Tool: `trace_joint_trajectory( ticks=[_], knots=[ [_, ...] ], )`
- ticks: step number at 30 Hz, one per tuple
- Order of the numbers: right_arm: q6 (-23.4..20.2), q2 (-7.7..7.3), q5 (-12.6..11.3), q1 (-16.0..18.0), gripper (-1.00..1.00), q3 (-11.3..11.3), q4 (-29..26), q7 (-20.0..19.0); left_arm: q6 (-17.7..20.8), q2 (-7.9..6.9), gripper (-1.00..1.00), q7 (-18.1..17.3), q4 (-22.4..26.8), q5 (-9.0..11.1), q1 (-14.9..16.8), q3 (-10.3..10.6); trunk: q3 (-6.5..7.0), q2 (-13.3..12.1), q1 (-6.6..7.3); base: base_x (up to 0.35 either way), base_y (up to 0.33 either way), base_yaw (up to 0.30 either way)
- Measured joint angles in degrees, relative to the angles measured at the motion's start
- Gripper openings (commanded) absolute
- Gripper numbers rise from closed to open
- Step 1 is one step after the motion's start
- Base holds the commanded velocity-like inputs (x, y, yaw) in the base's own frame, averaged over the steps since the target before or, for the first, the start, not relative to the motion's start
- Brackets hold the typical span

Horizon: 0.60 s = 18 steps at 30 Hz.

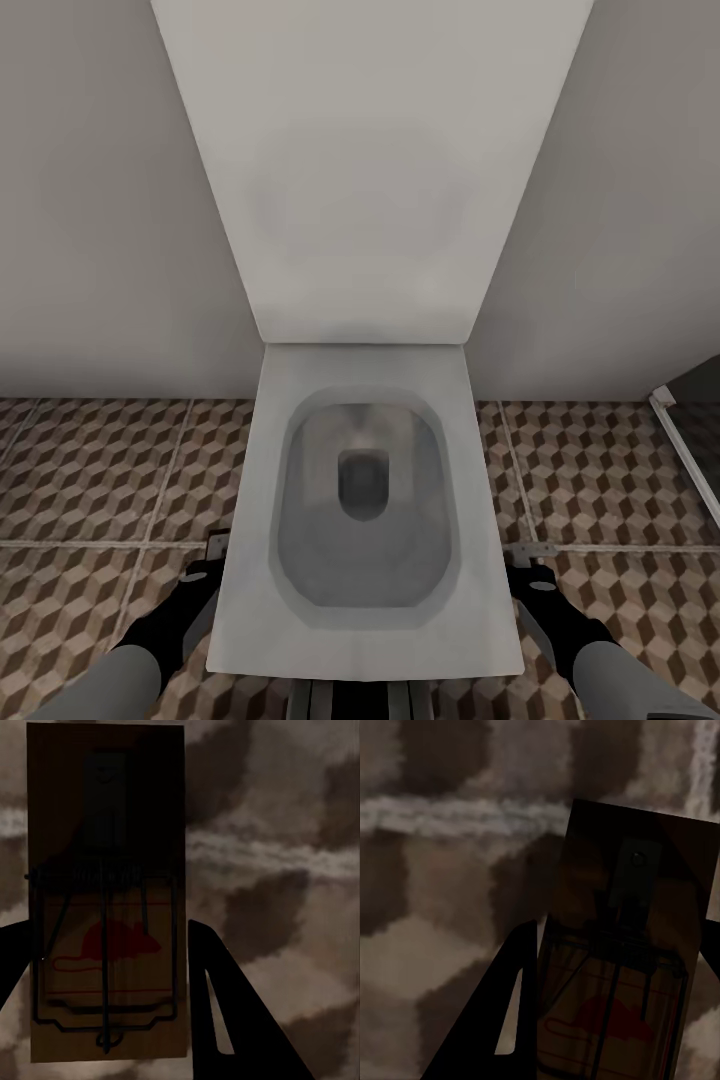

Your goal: Take the four mousetraps from the cabinet in the bathroom and place them on the bathroom floor. Make sure all four end up on the same floor surface, and ensure that at least two of them are either under or directly next to the same bathroom sink.

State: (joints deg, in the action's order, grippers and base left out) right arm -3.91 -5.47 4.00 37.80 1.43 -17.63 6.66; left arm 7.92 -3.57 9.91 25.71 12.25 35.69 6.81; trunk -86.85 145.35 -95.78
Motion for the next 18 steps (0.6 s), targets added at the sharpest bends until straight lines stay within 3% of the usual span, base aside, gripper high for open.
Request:
trace_joint_trajectory(
  ticks=[13, 18],
  knots=[
    [-0.01, 0.08, 0.05, 0.00, -1.00, 0.00, 0.00, 0.00, -0.33, 0.14, -1.00, 0.73, 0.28, 0.06, 0.00, -0.13, 0.00, 0.00, 0.00, 0.000, 0.000, 0.000],
    [-0.01, 0.09, 0.08, 0.00, -1.00, 0.00, 0.00, 0.00, -0.41, 0.15, -1.00, 0.94, 0.26, 0.21, 0.00, -0.22, -1.10, 0.06, -0.13, 0.000, 0.000, 0.000]
  ],
)
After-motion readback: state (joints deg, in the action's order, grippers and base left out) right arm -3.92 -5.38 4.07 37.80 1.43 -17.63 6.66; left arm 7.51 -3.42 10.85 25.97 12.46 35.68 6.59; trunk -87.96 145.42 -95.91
